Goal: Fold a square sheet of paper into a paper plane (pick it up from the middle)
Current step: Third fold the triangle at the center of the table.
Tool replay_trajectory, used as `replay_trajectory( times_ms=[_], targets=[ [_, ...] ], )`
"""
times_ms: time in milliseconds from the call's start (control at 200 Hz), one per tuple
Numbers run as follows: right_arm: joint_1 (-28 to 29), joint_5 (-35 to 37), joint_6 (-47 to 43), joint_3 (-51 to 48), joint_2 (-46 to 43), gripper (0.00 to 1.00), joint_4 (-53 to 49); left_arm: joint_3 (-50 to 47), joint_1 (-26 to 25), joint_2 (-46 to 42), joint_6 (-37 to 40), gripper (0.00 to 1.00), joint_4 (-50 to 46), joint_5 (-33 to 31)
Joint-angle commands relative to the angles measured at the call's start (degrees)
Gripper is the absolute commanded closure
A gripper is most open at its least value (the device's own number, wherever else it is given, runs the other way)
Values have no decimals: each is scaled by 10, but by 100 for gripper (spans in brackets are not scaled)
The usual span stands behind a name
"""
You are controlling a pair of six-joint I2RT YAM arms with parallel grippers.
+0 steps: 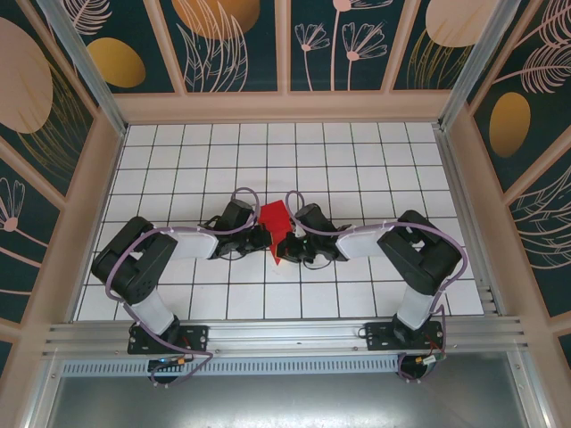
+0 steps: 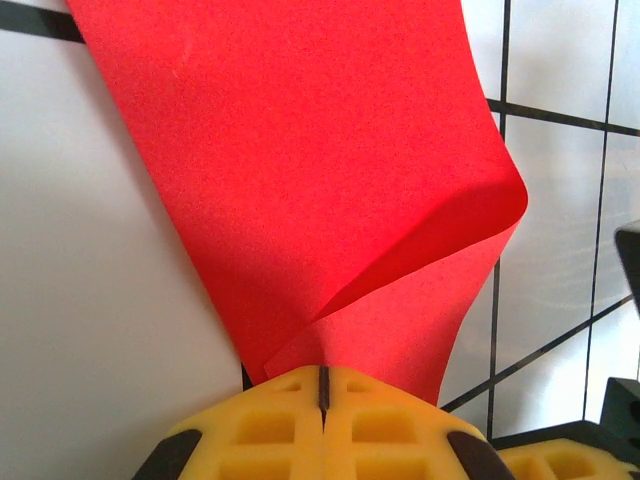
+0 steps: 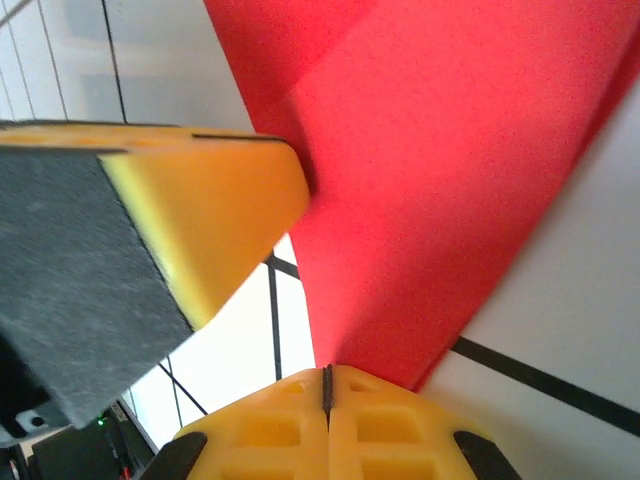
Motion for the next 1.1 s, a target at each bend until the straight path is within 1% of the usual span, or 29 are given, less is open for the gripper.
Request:
replay_trajectory(
  times_ms=[0, 245, 275, 390, 545, 686, 936, 1091],
  targets=[
    [8, 1, 10, -8, -7, 97, 6, -15, -1, 10, -4, 100, -27, -31],
    [10, 9, 10, -17, 8, 97, -11, -15, -1, 9, -5, 100, -29, -34],
    [10, 10, 9, -19, 10, 97, -15, -15, -1, 24, -5, 100, -30, -34],
    [10, 17, 2, -20, 12, 98, -39, -15, -1, 24, -5, 100, -30, -35],
    [13, 38, -21, 12, -31, 98, -64, -14, -1, 24, -2, 100, -32, -37],
    [15, 26, -24, 35, -11, 98, -68, -12, -1, 23, -2, 100, -32, -36],
    [39, 32, 10, 11, 15, 99, -56, -12, -1, 22, -1, 100, -33, -35],
    [39, 36, 9, -6, -2, 99, -63, -10, -1, 21, 3, 100, -35, -35]
  ],
)
